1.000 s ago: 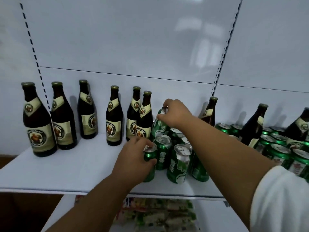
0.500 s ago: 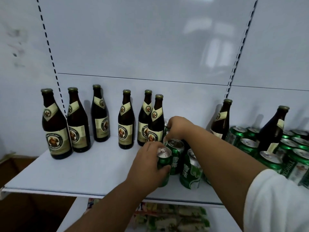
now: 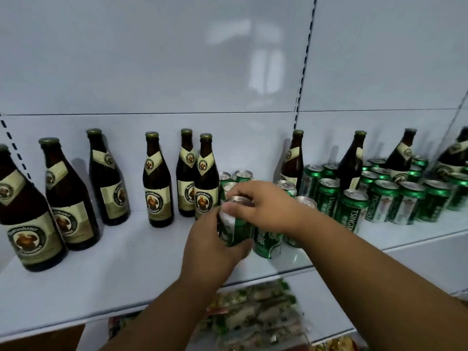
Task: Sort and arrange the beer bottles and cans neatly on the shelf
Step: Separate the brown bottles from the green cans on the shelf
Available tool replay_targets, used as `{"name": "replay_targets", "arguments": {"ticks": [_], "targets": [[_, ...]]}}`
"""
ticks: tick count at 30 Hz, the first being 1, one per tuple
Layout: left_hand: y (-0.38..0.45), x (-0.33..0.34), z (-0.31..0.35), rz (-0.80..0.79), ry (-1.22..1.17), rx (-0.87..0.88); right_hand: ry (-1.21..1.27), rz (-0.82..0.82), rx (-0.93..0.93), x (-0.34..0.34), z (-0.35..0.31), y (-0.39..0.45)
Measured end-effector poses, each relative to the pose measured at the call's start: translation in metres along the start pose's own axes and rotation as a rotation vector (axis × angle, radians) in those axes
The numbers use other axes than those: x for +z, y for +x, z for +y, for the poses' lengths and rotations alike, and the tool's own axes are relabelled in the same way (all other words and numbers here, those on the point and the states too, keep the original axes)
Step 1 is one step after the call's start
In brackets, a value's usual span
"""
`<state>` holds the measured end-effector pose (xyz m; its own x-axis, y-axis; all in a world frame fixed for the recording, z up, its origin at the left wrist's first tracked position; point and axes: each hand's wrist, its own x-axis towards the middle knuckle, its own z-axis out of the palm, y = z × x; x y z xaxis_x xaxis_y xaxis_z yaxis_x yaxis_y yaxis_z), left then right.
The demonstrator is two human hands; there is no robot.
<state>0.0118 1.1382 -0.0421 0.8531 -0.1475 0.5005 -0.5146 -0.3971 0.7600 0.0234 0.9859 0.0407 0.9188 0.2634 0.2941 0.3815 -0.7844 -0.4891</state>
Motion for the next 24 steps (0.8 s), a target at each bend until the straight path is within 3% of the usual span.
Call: {"name": "replay_targets", "arguments": {"ticks": [8,14,24], "targets": [[0.007,0.04,0.04,-0.028,-0.005,0.096,0.029,0.137,0.099,-0.045,0.021,-0.047],[-0.025,0.105,0.059,0.084,0.028,0.177,-0.023,0.13,0.19,-0.09,0.064,-0.081],[-0.016,0.209,0.069,-0.042,0.146,-0.125,-0.268,0.101,0.234,-0.088,0.146,-0.079]]}}
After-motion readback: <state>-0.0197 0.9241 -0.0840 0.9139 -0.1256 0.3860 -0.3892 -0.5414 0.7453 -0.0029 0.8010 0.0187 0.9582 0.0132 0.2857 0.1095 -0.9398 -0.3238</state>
